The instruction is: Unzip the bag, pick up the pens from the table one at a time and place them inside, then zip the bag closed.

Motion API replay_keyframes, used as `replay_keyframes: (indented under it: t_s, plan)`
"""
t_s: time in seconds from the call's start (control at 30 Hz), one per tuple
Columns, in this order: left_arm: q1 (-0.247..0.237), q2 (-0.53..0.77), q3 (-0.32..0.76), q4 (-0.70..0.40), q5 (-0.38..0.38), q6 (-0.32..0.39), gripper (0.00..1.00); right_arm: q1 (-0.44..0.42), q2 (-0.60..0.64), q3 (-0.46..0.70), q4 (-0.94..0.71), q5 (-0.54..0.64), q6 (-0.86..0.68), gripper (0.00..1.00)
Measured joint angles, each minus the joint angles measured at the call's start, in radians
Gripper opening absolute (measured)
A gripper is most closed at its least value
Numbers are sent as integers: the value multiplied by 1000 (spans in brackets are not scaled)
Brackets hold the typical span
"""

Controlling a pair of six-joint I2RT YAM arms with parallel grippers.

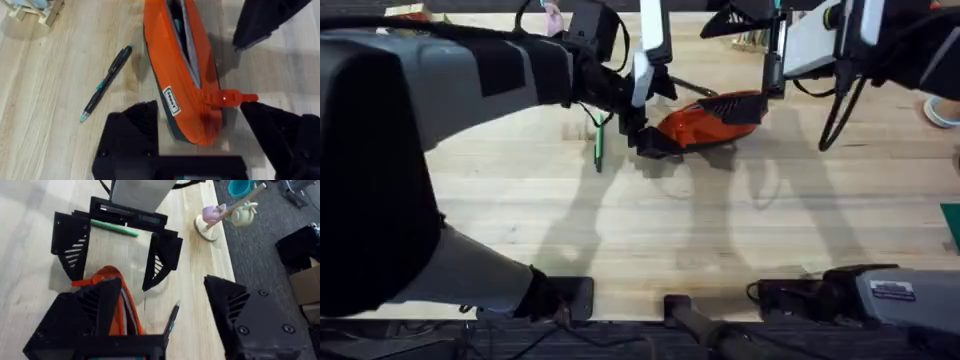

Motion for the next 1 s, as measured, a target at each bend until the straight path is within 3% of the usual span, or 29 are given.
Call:
replay_keyframes:
  t_s: [0.4,0.57,0.73,0.87,1.0]
  plan:
    - [0,-22,0,-19,-18,0,993,0,0,0,-1,48,-3,996]
    - [0,-156,0,-104,-84,0,993,0,0,0,-1,53,-3,996]
    - [0,-316,3,-257,-140,-6,992,0,0,0,-1,56,-3,996]
    - [0,-397,4,-361,-172,-62,993,0,0,0,-1,56,-3,995]
    - [0,-460,4,-392,-190,-179,993,0,0,0,-1,56,-3,995]
